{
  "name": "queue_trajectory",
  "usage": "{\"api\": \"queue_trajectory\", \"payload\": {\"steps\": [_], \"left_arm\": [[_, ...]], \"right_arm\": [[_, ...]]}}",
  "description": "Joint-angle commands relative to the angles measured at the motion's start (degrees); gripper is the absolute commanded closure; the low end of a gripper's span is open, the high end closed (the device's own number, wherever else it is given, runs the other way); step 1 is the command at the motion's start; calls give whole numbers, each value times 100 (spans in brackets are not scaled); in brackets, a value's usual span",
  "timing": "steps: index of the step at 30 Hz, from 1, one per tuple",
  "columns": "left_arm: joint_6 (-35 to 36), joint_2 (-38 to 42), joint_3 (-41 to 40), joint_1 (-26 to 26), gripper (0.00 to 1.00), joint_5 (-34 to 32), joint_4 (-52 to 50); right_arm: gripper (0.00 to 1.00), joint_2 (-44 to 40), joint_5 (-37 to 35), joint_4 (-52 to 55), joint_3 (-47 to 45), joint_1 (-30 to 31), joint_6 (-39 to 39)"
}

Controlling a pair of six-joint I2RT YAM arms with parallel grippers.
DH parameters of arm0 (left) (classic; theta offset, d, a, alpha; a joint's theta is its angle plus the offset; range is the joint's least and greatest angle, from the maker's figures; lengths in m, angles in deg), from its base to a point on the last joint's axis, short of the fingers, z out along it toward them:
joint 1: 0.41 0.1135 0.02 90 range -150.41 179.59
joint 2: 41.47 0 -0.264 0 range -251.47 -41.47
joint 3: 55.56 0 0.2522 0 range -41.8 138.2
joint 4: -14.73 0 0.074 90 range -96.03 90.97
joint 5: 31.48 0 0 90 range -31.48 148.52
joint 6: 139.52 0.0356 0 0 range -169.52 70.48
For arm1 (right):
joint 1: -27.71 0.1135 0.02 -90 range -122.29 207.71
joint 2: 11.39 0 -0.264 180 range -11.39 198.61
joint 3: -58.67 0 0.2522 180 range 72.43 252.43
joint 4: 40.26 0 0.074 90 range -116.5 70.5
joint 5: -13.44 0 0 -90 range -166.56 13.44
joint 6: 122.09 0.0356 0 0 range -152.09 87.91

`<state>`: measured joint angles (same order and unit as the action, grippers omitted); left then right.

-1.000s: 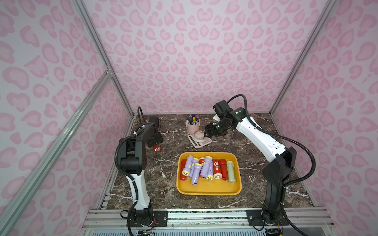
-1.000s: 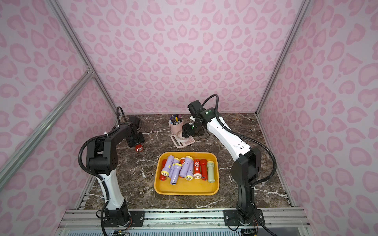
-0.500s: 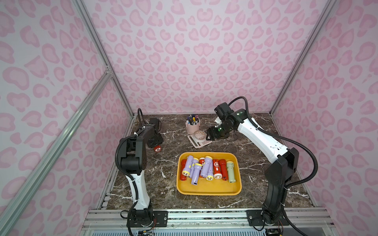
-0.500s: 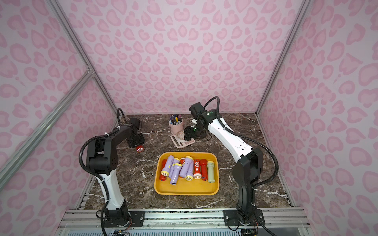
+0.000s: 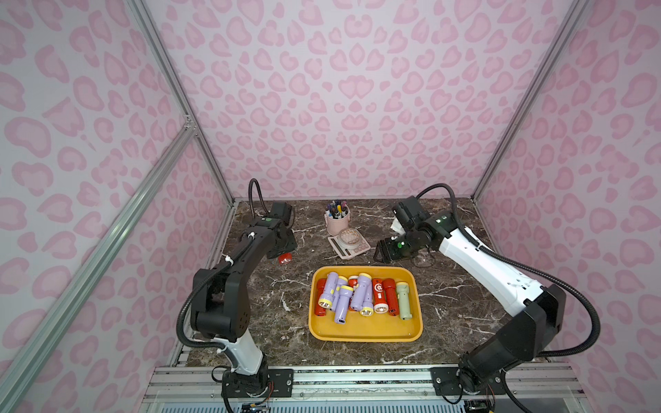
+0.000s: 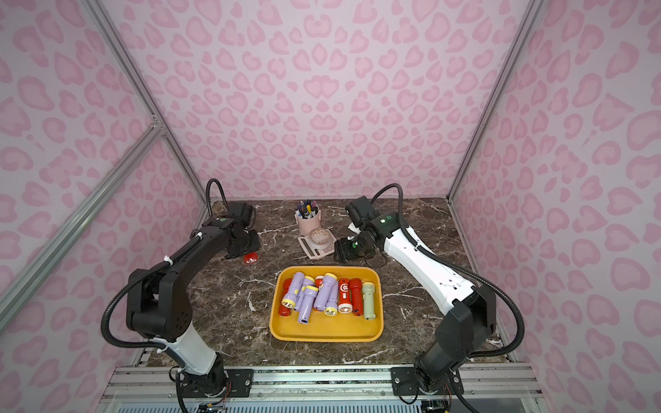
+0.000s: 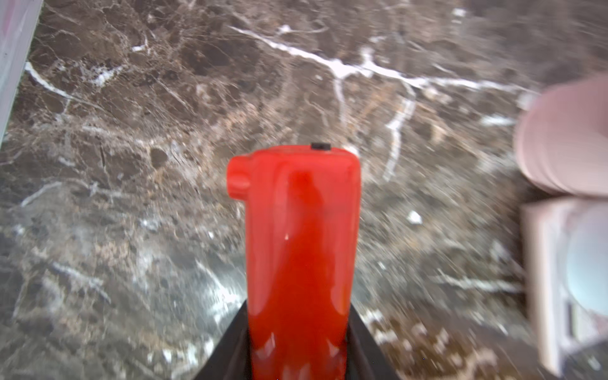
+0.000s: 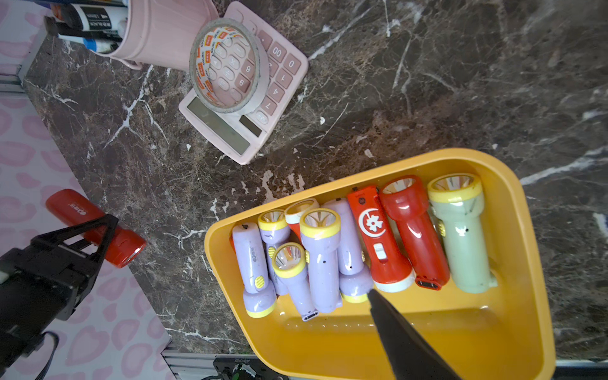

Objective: Put the flashlights into the storage boxes
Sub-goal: Pick up the flashlight from the center of the board, then place the flashlight at the storage box.

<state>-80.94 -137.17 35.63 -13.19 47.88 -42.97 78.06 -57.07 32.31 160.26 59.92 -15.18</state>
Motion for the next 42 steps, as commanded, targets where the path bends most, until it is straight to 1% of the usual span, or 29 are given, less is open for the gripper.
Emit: {"api": "queue_trajectory", "payload": {"steps": [1, 7, 11, 14, 17, 22, 25, 30, 35, 42], "left_arm": [[-376, 476, -229, -393, 73, -236, -458], [-1155, 1260, -415, -1583, 73, -430, -981], [-1740, 1475, -343, -2529, 72, -652, -1231], [-2125, 1333, -125, -3240, 72, -737, -1346], [-2379, 960, 221, -3850, 72, -771, -1365], [-2545, 135, 853, -4580, 73, -765, -1302], [-2523, -333, 1195, -4841, 73, -676, -1231], [-2444, -818, 1559, -5062, 72, -483, -1080], [-2394, -1135, 1711, -5110, 72, -338, -1000], [-2321, -1435, 1741, -5108, 72, -211, -934]], "right_arm": [[36, -382, -60, -279, -558, -4, 40], [35, -1338, -52, -316, -1429, -52, 67], [35, -1964, -37, -300, -1942, -89, 175], [35, -2461, -95, -256, -2289, -118, 290], [35, -3033, -194, -202, -2601, -142, 446], [35, -3753, -308, 182, -2872, -197, 572], [35, -4061, -395, 342, -2934, -204, 683], [34, -4461, -473, 554, -2953, -204, 816], [34, -4674, -555, 692, -2965, -199, 880], [34, -4748, -607, 722, -3013, -214, 916]]}}
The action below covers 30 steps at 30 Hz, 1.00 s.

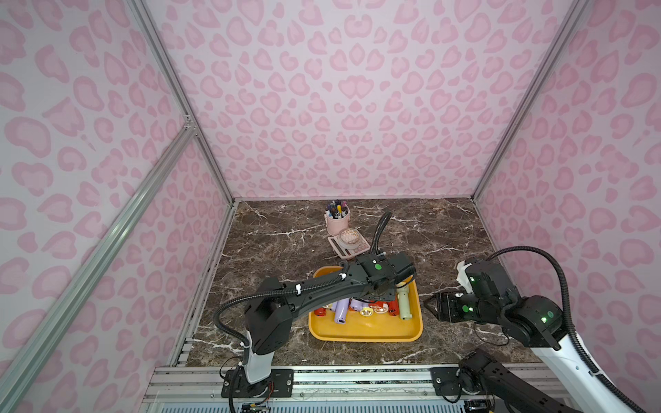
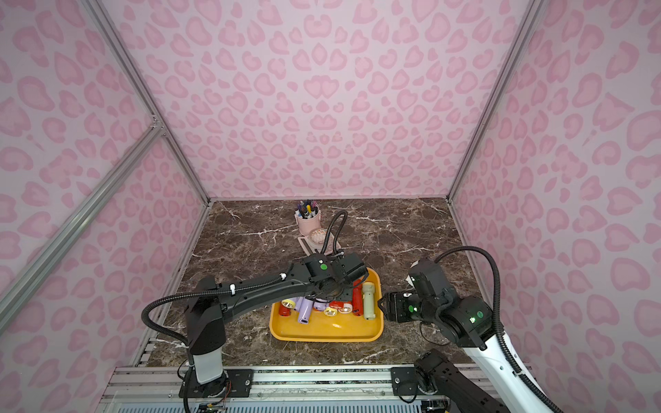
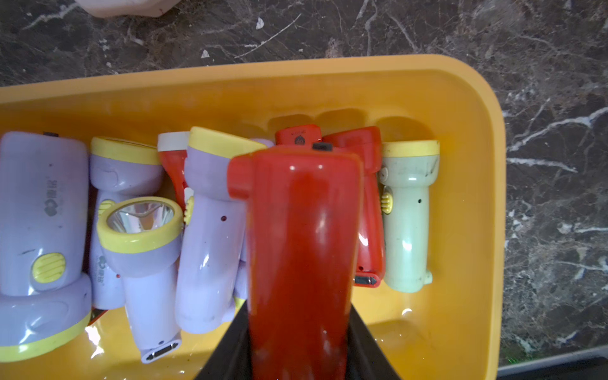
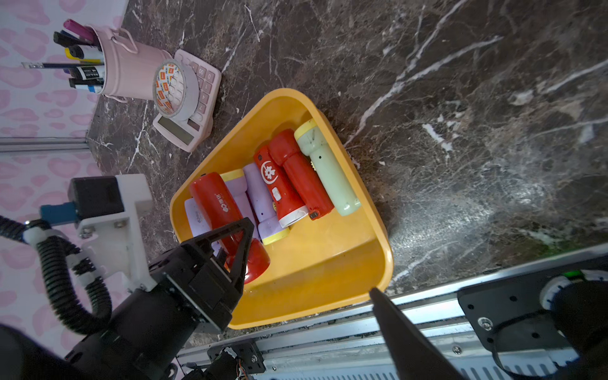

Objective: Put the flashlights into the storage boxes
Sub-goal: Place the flashlight at the storage box.

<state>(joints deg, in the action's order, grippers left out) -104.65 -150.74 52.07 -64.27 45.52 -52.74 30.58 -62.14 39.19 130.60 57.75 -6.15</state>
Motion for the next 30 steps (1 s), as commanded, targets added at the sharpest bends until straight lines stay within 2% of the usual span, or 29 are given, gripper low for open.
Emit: {"api": "queue_trajectory", "payload": {"steps": [1, 12, 27, 28, 30], "left_arm": [[76, -114, 97, 4, 72, 19, 53], [293, -413, 126, 179, 71, 89, 139], [640, -687, 192, 522, 70, 394, 292], [661, -700, 202, 536, 69, 403, 283], [694, -702, 223, 569, 60, 406, 267]], "right_arm": [[34, 3, -96, 25, -59, 2, 19], [34, 165, -100, -37, -169, -70, -34], [34, 563, 83, -116, -131, -503, -279], [34, 592, 114, -127, -125, -537, -299], [34, 644, 155, -143, -107, -593, -334]]}}
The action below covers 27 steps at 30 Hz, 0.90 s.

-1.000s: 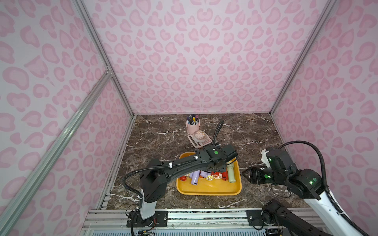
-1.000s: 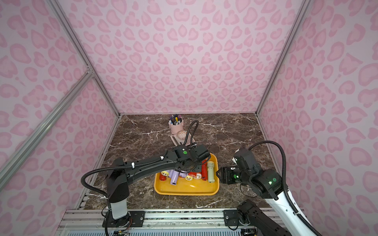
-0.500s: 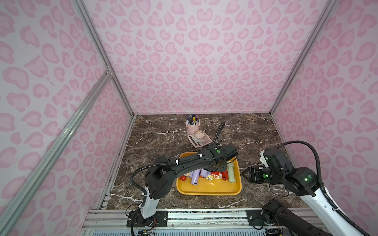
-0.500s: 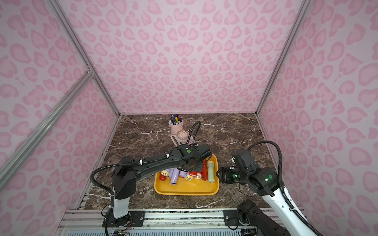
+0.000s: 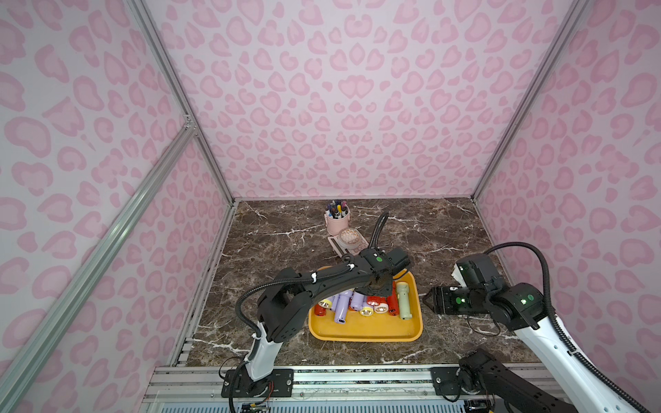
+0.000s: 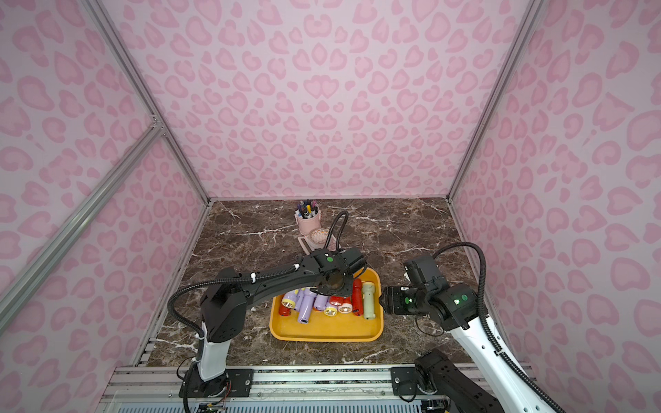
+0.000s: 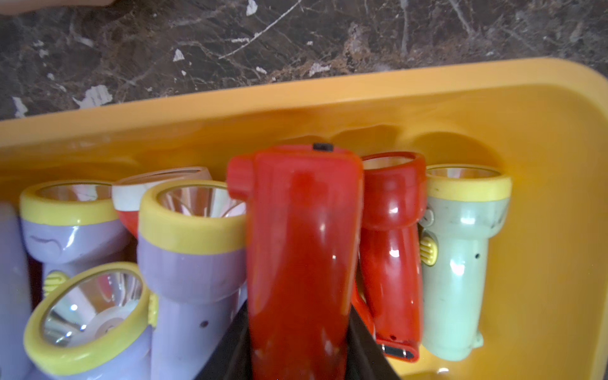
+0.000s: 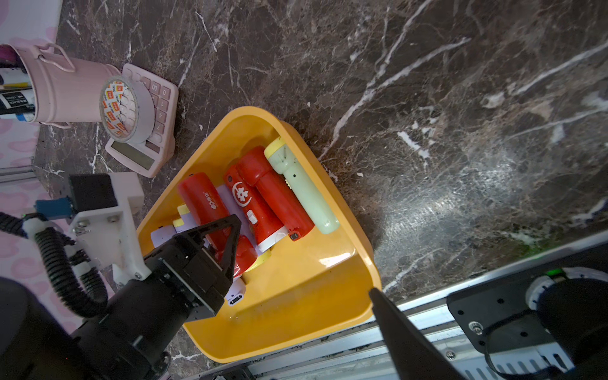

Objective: Put the flashlights into the storage boxes
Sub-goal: Place the flashlight at the storage box.

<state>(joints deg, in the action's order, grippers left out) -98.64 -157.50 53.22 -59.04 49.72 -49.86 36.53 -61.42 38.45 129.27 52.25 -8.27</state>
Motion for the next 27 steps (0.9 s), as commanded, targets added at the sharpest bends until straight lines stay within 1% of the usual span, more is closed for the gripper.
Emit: {"api": "queue_trajectory", "payload": {"steps": [1, 6, 7, 8, 10, 12, 13, 15, 16, 18, 19, 21, 22, 23, 24, 25, 27], "left_arm": [[110, -25, 121, 55, 55, -17, -32], [240, -11, 413, 80, 39, -43, -253], [276, 8, 475, 80, 30, -37, -294], [329, 34, 538, 80, 24, -12, -332], [397, 100, 699, 84, 19, -7, -485], [492, 219, 874, 85, 10, -58, -695], [546, 344, 932, 81, 2, -153, -819], [705, 731, 902, 109, 3, -448, -969], [780, 1026, 778, 142, 2, -712, -1028], [1010, 1757, 270, 317, 3, -1230, -908], [1173, 2224, -152, 463, 2, -1503, -742], [1456, 3227, -1034, 977, 2, -2021, -298], [1711, 3809, -1509, 1298, 2, -2237, 92], [1975, 4370, -2154, 1679, 2, -2431, 565], [2220, 4928, -2673, 2011, 2, -2514, 1038], [2520, 5455, -3302, 2398, 2, -2503, 1667], [3057, 6368, -4314, 3014, 3, -2487, 2796]], "right_arm": [[34, 74, 109, -61, 30, -74, -155], [34, 214, 211, -33, 134, -176, -288], [34, 241, 241, -43, 143, -190, -322], [34, 274, 254, -52, 169, -202, -342], [34, 350, 296, -75, 217, -221, -382], [34, 408, 319, -103, 277, -234, -412], [34, 419, 338, -116, 306, -239, -445], [34, 405, 346, -201, 336, -239, -497], [33, 390, 292, -246, 342, -243, -516], [33, 365, 81, -349, 368, -243, -552], [32, 343, -120, -442, 362, -246, -541], [28, 291, -558, -707, 299, -264, -518], [22, 259, -794, -916, 225, -280, -491], [19, 215, -1069, -1162, 91, -297, -468], [14, 167, -1259, -1393, -47, -320, -482], [2, 109, -1420, -1696, -227, -352, -513], [1, -67, -1702, -2359, -621, -410, -602]]}}
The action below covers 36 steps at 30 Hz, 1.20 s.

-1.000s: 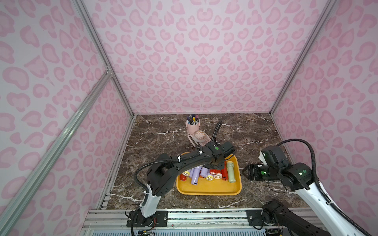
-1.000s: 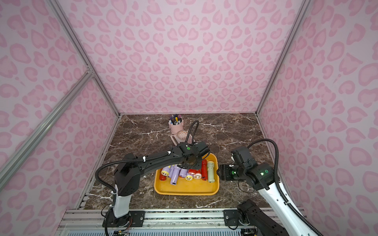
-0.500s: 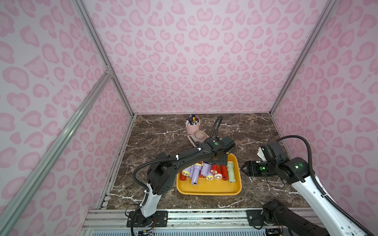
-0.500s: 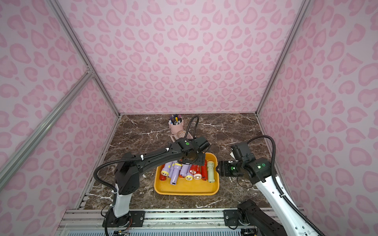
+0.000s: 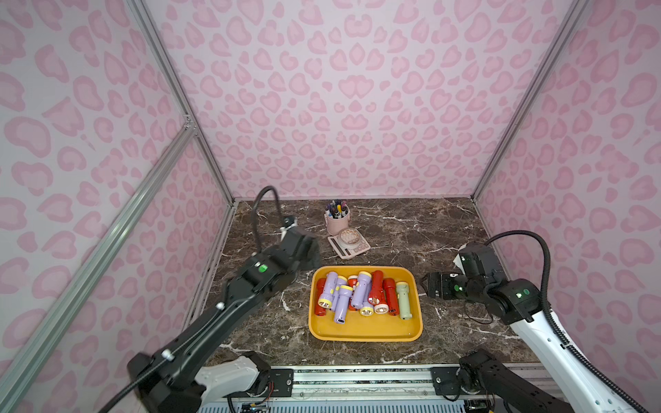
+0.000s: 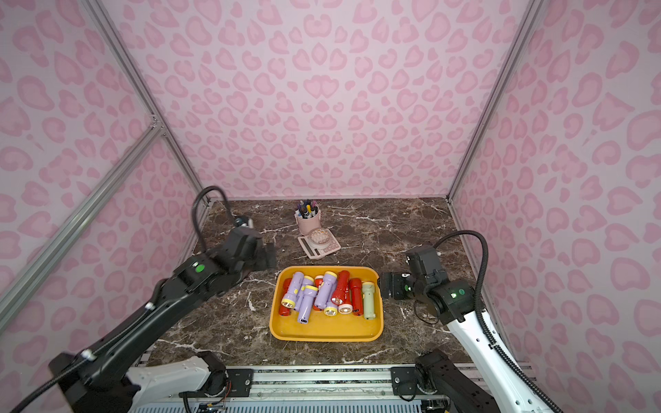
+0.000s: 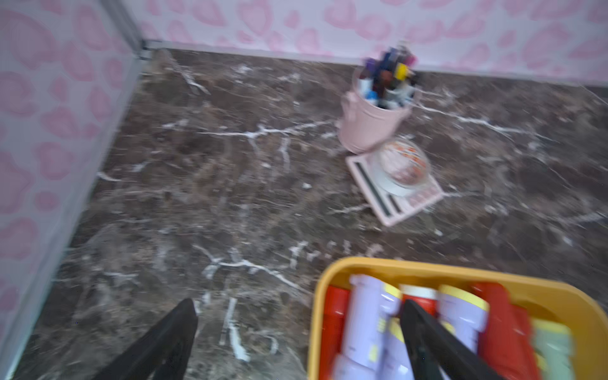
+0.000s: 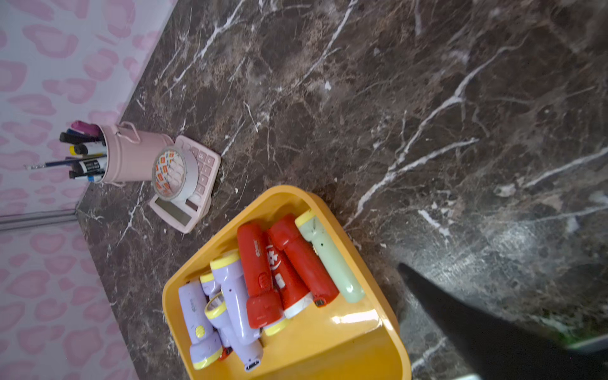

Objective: Put the flashlights into the storage boxes
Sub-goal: Place the flashlight at the storage box, then reset both arms

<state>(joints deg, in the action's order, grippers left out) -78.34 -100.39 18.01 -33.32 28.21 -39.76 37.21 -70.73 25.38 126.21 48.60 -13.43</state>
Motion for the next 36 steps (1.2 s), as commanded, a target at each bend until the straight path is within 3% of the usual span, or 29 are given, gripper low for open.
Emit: {"api": "queue_trajectory", "payload": {"steps": [1, 4, 8, 12, 20, 25, 36], "left_arm": [[1278, 1085, -1390, 646, 3, -386, 2453], [2210, 1688, -2561, 1040, 3, -367, 3818], [2064, 1510, -2972, 1666, 3, -107, 3970], [1912, 1334, -3364, 1964, 3, 216, 4457], [2020, 1320, -3257, 2022, 3, 447, 4258], [2103, 1383, -3197, 2084, 3, 240, 4238], [1770, 1107, -4266, 2566, 4, 90, 5747]], "right_arm": [[1, -248, -835, -1442, -547, -72, -190], [1, -532, -1252, -2385, -1098, -154, -399], [1, -492, -1420, -3036, -1485, -451, -699], [1, -326, -1309, -3314, -1650, -814, -808], [1, -336, -1089, -3312, -1563, -1010, -835], [1, 221, -1105, -3282, -1245, -1090, -888], [1, 1112, -834, -4930, -1620, -1856, -795]]}}
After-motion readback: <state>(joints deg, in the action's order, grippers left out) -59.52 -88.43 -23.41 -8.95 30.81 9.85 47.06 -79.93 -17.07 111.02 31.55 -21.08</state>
